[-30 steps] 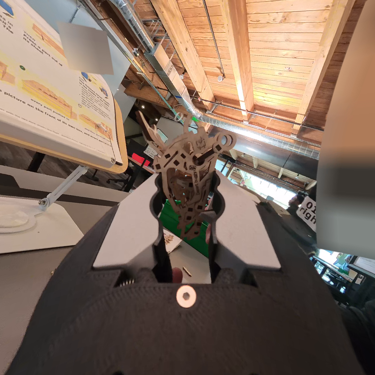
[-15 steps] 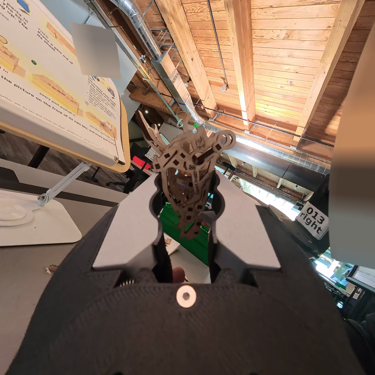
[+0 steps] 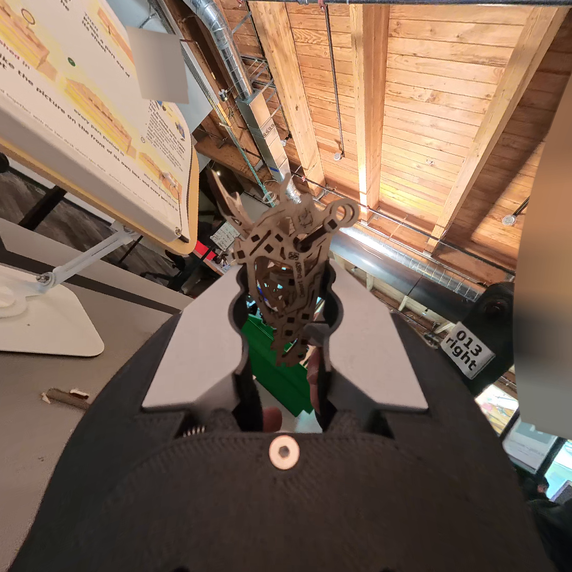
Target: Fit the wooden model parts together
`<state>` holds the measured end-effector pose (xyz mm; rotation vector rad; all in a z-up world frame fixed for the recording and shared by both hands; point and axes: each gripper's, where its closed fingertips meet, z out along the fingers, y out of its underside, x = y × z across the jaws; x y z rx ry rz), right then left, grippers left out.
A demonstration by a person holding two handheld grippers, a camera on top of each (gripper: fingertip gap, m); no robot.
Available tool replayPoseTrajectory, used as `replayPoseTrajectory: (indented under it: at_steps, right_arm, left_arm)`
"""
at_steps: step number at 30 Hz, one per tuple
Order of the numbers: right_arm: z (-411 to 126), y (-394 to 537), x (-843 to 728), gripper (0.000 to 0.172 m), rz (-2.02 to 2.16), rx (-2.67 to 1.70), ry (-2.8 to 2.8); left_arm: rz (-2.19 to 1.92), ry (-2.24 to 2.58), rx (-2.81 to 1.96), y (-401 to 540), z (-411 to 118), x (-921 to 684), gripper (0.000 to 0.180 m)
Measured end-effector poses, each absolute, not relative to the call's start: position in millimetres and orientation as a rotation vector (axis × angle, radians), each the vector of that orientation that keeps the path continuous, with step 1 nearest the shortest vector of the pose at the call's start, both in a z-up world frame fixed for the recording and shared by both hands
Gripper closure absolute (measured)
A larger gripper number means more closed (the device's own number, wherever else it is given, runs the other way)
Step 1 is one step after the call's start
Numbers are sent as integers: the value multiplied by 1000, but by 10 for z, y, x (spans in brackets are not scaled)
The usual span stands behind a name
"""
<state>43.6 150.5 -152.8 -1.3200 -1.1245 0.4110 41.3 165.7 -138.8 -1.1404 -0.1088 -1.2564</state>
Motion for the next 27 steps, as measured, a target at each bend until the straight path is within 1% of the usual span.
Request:
replayPoseTrajectory:
  at_steps: [7,9,12,16,17,21,22,24,27]
  right_arm:
    - [-1586,1518,499,119,331,-1330,-1119]
    - [-1608,1517,490,124,340,-1341,-1123]
    - [-1634,1519,501,125,359,-1347,-1122]
    - [-1682,1500,546,117,386,-1373,-1124]
    - [-1686,1476,548,118,402,-1375,-1126]
    - [-1672,1480,562,135,489,-1394,-1100]
    - [-1672,1481,565,136,538,-1402,-1081]
    - [-1651,1495,602,146,659,-1410,-1026]
    - [-1632,1502,655,153,770,-1402,-994]
  left_arm:
    - [-1268,-139,-1130,1691,-1389,369,136]
    - [-1269,-153,-1134,1702,-1402,370,136]
    - [-1278,-160,-1142,1711,-1424,382,136]
    - [-1281,-169,-1132,1718,-1413,368,136]
    - [-1282,-167,-1128,1721,-1406,356,136]
    - [-1307,-163,-1121,1714,-1407,375,136]
    - [-1308,-157,-1124,1711,-1407,390,136]
    - [-1320,-147,-1118,1702,-1389,398,136]
    - [-1344,-138,-1101,1686,-1364,398,136]
